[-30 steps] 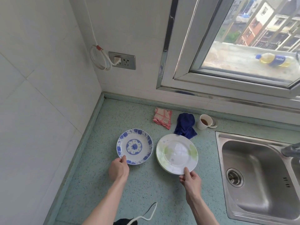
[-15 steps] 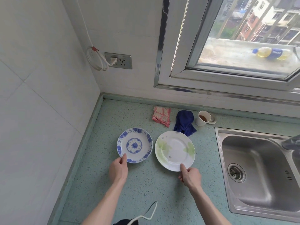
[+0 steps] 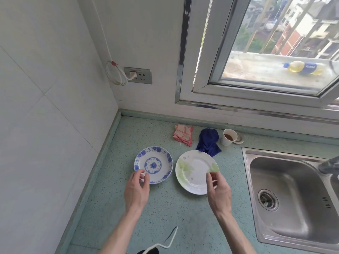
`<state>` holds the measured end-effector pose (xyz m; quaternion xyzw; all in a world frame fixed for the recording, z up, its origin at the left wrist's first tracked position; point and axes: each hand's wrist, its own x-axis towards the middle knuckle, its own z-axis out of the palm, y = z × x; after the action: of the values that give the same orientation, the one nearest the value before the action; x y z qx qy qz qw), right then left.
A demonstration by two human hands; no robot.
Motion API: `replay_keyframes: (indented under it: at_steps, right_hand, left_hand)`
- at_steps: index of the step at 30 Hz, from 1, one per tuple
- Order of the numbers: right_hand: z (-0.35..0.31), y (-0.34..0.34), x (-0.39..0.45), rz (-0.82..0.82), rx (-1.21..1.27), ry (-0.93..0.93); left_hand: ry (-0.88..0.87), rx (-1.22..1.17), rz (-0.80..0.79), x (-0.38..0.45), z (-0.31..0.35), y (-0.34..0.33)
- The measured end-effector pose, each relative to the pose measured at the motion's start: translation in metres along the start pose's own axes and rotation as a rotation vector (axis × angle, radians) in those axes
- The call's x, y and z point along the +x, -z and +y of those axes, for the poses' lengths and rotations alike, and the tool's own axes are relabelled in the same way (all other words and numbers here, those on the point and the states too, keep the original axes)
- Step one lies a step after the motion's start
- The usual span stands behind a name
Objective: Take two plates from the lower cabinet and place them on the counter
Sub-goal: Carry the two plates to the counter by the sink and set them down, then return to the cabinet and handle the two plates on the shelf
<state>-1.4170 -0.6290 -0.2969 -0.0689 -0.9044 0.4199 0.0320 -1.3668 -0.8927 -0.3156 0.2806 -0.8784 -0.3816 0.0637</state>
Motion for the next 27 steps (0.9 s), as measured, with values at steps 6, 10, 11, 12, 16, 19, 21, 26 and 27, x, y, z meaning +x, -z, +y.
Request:
replay_keyframes:
  at_steps: [6, 10, 11, 12, 16, 19, 21, 26, 27]
  right_hand:
    - [-0.022, 0.033, 0.007, -0.042, -0.213, 0.359]
    - [-0.039, 0.055, 0.018, -0.069, -0.389, 0.529]
    - [-0.043, 0.059, 0.022, -0.075, -0.417, 0.56]
    - [-0.047, 0.063, 0.024, -0.081, -0.436, 0.593]
    - [-0.068, 0.076, 0.028, -0.108, -0.395, 0.739]
    - [-0.08, 0.08, 0.026, -0.168, -0.353, 0.844]
    - [-0.087, 0.08, 0.021, -0.217, -0.321, 0.909]
    - [-0.105, 0.081, -0.015, -0.348, -0.19, 1.065]
    - [-0.109, 0.081, -0.025, -0.374, -0.174, 1.089]
  left_hand:
    - [-0.268, 0.217, 0.089, -0.018, 0.029, 0.015]
    - [-0.36, 0.28, 0.186, -0.039, 0.054, 0.029]
    - [-0.374, 0.296, 0.202, -0.045, 0.059, 0.032]
    - [-0.383, 0.314, 0.221, -0.052, 0.064, 0.035]
    - [-0.344, 0.36, 0.312, -0.091, 0.086, 0.05]
    - [-0.287, 0.409, 0.395, -0.126, 0.099, 0.063]
    - [-0.239, 0.456, 0.453, -0.151, 0.103, 0.073]
    - [-0.076, 0.495, 0.631, -0.222, 0.103, 0.098]
    - [-0.042, 0.5, 0.659, -0.237, 0.102, 0.102]
